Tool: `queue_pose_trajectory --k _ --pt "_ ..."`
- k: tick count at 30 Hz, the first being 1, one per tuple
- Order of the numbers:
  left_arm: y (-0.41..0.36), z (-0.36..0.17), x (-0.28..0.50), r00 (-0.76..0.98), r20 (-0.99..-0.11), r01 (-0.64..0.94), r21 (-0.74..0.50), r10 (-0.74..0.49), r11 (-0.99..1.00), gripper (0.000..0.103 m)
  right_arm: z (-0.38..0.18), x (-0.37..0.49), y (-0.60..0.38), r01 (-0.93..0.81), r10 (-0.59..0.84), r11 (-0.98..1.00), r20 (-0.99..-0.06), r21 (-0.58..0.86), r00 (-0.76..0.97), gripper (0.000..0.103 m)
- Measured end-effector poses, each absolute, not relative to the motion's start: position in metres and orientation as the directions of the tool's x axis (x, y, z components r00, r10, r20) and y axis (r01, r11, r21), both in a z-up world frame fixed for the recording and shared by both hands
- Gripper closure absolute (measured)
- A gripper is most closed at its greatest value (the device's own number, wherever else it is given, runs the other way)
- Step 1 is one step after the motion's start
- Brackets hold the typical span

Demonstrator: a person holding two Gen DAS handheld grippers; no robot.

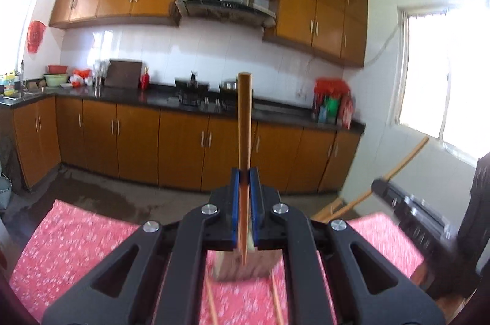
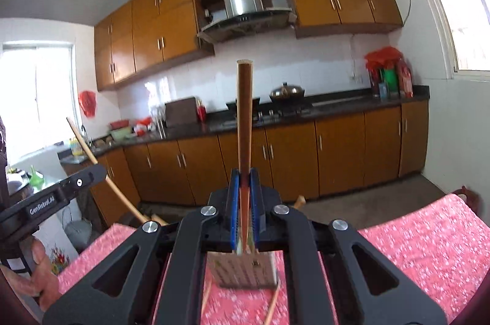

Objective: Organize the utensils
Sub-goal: 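Lift the right tool's chopstick upright into the holder while the left tool does likewise, then open the right tool to release its chopstick while the left tool releases its own, then grasp the last chopstick with the right tool while the left tool grasps one too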

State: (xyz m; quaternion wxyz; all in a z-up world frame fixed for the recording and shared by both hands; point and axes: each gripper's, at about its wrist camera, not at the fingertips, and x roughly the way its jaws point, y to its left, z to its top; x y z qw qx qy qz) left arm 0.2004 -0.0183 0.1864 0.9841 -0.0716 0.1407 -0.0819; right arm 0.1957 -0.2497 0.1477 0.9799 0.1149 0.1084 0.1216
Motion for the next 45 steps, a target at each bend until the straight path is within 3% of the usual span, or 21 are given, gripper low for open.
queue_pose_trajectory --k 5,15,16,18,19,28,33,37,38,40,45 --pt "-0.028 0.19 0.229 0.971 -0.2 0.094 -0.166 -0.127 0.982 0.095 0.144 0.225 -0.24 -0.192 0.244 0.95 -0.203 0.246 0.948 0.095" --pt "-0.023 0.131 0.284 0.931 -0.332 0.073 -0.231 -0.149 0.97 0.094 0.109 0.257 -0.224 -0.162 0.231 0.961 -0.328 0.223 0.916 0.094" --pt "-0.021 0.128 0.286 0.928 -0.341 0.068 -0.239 -0.149 0.969 0.092 0.109 0.257 -0.222 -0.162 0.231 0.961 -0.329 0.224 0.916 0.092" --pt "-0.018 0.126 0.286 0.926 -0.347 0.066 -0.24 -0.149 0.969 0.086 0.11 0.255 -0.223 -0.16 0.226 0.962 -0.324 0.22 0.919 0.076" --pt "-0.016 0.126 0.285 0.926 -0.348 0.065 -0.239 -0.148 0.969 0.082 0.111 0.253 -0.222 -0.158 0.223 0.963 -0.32 0.218 0.921 0.073" --pt "0.015 0.138 0.244 0.934 -0.338 0.042 -0.222 -0.117 0.974 0.066 0.125 0.221 -0.246 -0.099 0.156 0.973 -0.277 0.209 0.948 0.063" --pt "0.048 0.114 0.204 0.925 -0.381 -0.045 -0.151 -0.016 0.988 0.06 0.079 0.207 -0.274 -0.005 0.099 0.975 -0.416 0.221 0.904 0.062" --pt "0.062 0.064 0.191 0.87 -0.49 -0.094 -0.07 0.048 0.993 0.06 0.002 0.205 -0.276 0.009 0.144 0.971 -0.618 0.237 0.773 0.064" --pt "0.062 0.048 0.189 0.848 -0.528 -0.099 -0.051 0.057 0.994 0.06 -0.017 0.203 -0.273 0.0 0.171 0.968 -0.655 0.253 0.736 0.07" --pt "0.06 0.017 0.185 0.802 -0.596 -0.086 -0.044 0.043 0.995 0.06 -0.044 0.197 -0.264 -0.024 0.236 0.954 -0.699 0.299 0.675 0.075" --pt "0.044 -0.03 0.174 0.73 -0.683 -0.027 -0.069 -0.028 0.997 0.06 -0.092 0.179 -0.229 -0.088 0.33 0.935 -0.757 0.343 0.563 0.076"
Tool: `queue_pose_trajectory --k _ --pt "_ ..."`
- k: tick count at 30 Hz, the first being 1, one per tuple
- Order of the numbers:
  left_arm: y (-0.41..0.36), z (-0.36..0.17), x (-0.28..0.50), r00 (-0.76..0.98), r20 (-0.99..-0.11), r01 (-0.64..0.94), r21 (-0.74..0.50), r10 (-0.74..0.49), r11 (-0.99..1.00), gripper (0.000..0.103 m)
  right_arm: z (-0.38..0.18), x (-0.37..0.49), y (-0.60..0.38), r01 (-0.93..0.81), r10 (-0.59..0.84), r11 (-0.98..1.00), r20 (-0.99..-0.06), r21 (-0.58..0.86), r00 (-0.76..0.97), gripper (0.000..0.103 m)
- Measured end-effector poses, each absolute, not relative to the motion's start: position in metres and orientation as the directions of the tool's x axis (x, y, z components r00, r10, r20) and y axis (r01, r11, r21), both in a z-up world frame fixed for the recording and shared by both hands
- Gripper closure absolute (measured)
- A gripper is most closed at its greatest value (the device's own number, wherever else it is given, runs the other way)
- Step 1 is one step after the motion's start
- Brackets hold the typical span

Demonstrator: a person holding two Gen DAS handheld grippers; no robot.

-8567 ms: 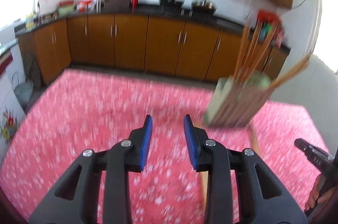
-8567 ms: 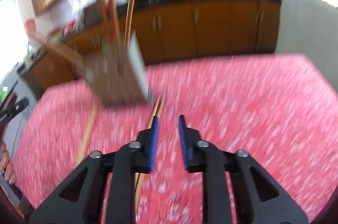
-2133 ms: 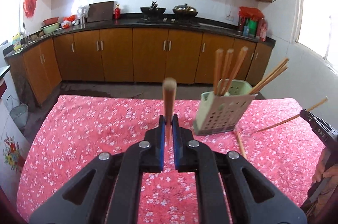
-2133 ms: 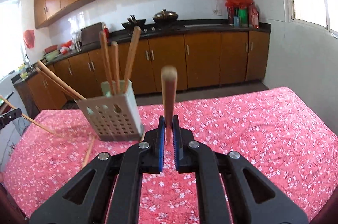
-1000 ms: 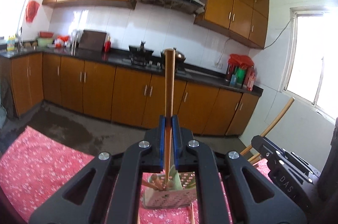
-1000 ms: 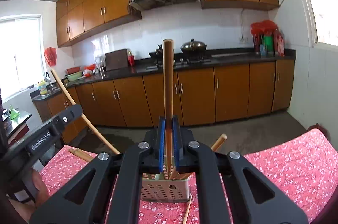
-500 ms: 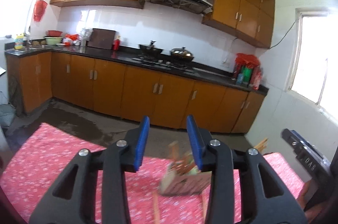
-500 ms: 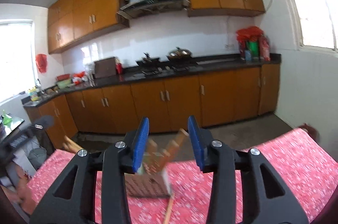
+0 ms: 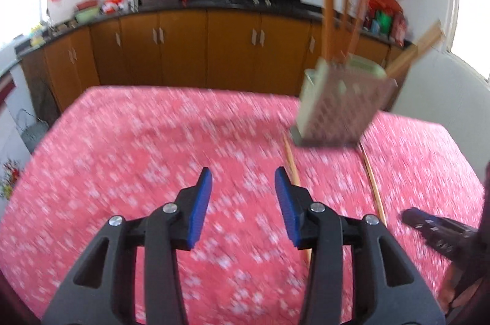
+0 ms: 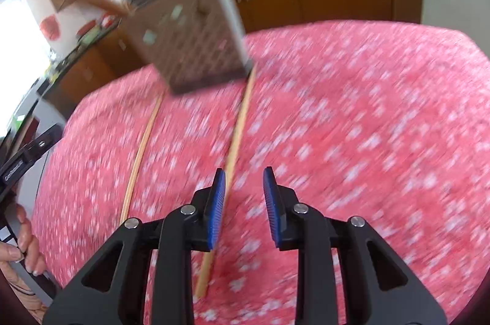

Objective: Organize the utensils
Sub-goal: 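Grasp the last chopstick with the right tool while the left tool grasps one too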

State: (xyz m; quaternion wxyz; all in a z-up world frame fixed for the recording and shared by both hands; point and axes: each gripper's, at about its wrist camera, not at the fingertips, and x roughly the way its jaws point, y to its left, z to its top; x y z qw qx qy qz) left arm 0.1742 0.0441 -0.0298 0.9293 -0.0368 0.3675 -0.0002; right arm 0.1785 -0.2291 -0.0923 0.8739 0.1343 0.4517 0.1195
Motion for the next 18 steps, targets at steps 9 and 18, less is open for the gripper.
queue_pose_trajectory --k 9,18 --pt "0.003 -0.062 0.172 0.65 -0.75 0.051 -0.117 -0.122 0.992 0.06 -0.104 0.174 -0.211 -0.083 0.233 0.97 -0.786 0.227 0.572 0.095" --pt "-0.024 -0.098 0.179 0.56 -0.825 0.074 -0.041 -0.076 0.996 0.087 -0.103 0.181 -0.256 0.04 0.165 0.972 -0.792 0.232 0.588 0.095"
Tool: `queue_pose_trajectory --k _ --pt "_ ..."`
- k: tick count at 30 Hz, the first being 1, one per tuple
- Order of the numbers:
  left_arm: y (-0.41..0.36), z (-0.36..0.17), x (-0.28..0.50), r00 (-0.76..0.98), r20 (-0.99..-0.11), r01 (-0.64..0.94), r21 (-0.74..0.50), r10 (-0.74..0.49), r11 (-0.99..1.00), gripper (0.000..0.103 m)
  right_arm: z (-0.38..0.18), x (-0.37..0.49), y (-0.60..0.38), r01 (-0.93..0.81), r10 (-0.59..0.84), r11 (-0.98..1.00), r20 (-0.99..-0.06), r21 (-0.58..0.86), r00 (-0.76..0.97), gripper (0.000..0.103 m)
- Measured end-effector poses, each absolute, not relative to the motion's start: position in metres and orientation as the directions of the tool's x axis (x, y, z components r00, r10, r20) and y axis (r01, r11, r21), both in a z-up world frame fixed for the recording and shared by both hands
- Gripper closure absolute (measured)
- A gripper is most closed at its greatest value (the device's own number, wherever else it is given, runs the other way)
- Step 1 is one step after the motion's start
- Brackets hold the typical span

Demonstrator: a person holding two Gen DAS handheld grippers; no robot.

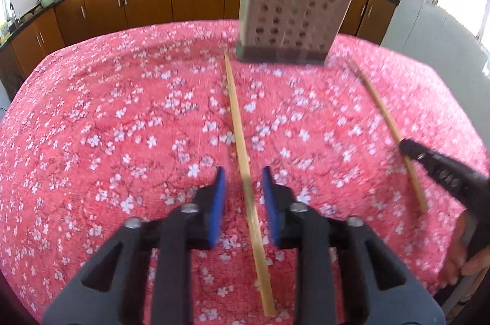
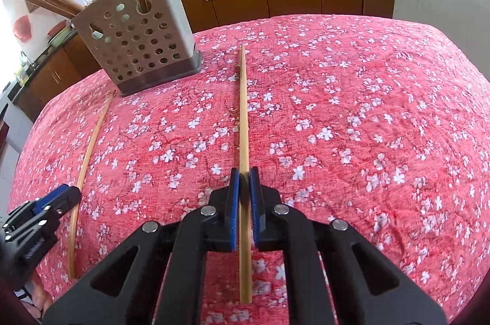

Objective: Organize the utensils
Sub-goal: 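Grasp the last chopstick with the right tool while the left tool grasps one too, then hold the grasped chopsticks on the cloth with both tools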

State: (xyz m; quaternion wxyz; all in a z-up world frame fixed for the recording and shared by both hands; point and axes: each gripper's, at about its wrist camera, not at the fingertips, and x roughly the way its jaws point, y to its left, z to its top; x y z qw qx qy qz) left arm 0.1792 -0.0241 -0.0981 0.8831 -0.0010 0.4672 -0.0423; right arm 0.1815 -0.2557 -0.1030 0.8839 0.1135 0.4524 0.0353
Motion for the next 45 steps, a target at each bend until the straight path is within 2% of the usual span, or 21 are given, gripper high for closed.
queue_pose_trajectory --k 1,3,9,13,29,45 --pt "-0.024 -0.099 0.179 0.571 -0.819 0.066 -0.026 -0.059 0.997 0.093 -0.103 0.181 -0.255 0.036 0.164 0.973 -0.791 0.228 0.589 0.095" --pt "-0.018 -0.099 0.185 0.571 -0.82 0.056 -0.022 -0.05 0.998 0.094 -0.102 0.183 -0.255 0.024 0.164 0.975 -0.79 0.22 0.591 0.095" --pt "0.016 -0.098 0.214 0.577 -0.816 -0.024 0.029 0.037 0.999 0.094 -0.103 0.199 -0.248 0.011 0.146 0.982 -0.79 0.19 0.595 0.095" --pt "0.036 -0.098 0.235 0.577 -0.814 -0.05 0.041 0.062 0.998 0.09 -0.106 0.217 -0.244 0.01 0.108 0.99 -0.791 0.143 0.603 0.095" --pt "0.056 -0.098 0.244 0.592 -0.806 -0.074 -0.043 0.009 0.996 0.089 -0.11 0.235 -0.256 0.024 0.105 0.988 -0.785 0.151 0.611 0.095" --pt "0.064 -0.1 0.243 0.594 -0.805 -0.077 -0.061 -0.003 0.995 0.089 -0.111 0.234 -0.255 0.026 0.104 0.988 -0.782 0.151 0.614 0.095"
